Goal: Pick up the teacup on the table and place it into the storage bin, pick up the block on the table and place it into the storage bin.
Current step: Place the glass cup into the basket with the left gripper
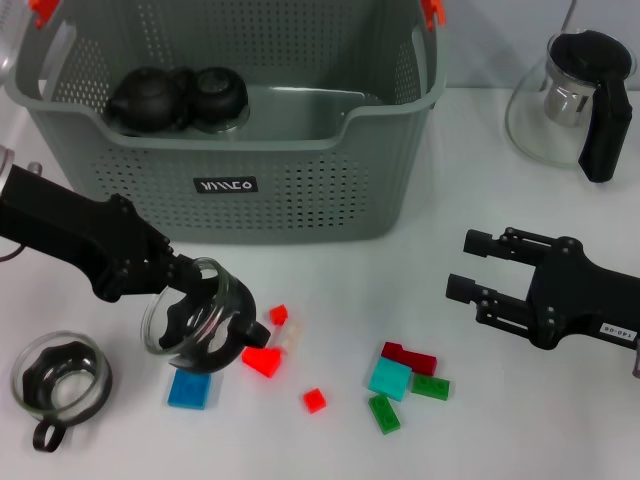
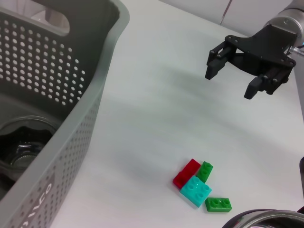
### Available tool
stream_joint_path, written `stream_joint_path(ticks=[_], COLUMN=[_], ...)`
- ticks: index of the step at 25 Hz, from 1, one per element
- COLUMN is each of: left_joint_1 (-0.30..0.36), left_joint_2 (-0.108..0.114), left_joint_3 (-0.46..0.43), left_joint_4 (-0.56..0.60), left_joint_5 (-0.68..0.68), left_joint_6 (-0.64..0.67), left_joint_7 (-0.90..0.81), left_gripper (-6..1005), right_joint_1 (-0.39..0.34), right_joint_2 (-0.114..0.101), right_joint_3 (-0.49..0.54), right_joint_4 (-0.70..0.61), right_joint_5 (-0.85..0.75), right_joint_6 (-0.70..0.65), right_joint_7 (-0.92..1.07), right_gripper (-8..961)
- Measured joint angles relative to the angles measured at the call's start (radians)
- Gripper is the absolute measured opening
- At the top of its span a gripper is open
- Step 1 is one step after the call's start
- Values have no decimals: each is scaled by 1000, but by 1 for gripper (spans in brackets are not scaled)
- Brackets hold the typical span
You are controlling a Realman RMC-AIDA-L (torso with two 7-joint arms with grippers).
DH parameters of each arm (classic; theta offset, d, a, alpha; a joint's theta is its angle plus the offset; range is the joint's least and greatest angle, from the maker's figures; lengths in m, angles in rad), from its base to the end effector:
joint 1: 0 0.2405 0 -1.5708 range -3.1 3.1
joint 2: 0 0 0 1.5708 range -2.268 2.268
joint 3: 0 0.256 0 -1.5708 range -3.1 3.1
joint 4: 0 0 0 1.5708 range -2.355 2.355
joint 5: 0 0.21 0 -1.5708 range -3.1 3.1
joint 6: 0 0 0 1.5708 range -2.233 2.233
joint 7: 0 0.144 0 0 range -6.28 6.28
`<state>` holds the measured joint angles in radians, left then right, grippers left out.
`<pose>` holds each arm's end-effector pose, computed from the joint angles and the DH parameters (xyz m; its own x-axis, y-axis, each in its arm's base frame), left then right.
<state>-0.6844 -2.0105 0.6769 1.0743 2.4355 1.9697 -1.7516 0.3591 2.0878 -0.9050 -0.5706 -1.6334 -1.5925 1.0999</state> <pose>-0.2208 0.3374 0.0753 0.9195 0.3915 0.0349 0.3924 -0.9194 -0.0261 0.2715 0.2842 -0.0168 0.7238 -0.1820 -0.6655 -0.3922 -0.9021 -0.1798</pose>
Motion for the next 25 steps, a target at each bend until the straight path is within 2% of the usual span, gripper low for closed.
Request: stream_joint_path(ticks=[8,13,16,21,25], left_joint_1=[5,-3,-18,-51,-97], left_joint_2=[1,10,14,-4,1], left_joint_3=[-20,-41,-52,-80,-65], left_joint_4=[-1,-12,-23,-22,-60], left_joint_5=[-45,-172,-266,-360,-360], left_joint_6=[25,81,60,-192,-455], left_joint_7=[16,20,10,-54,-108], left_gripper=[45,44,44,44,44], right_joint_1=[-3,-3,-3,-3,-4], right_joint_2=[0,1,2,3,3], right_joint_3=[0,0,0,0,0], right_joint_4=[0,0,0,0,0], right_joint_5=[-1,-2,-2,-2,-2], right_joint_6=[-7,-13,-15,-15,-15], right_joint_7=[0,0,0,0,0], right_gripper=[625,625,625,625,625])
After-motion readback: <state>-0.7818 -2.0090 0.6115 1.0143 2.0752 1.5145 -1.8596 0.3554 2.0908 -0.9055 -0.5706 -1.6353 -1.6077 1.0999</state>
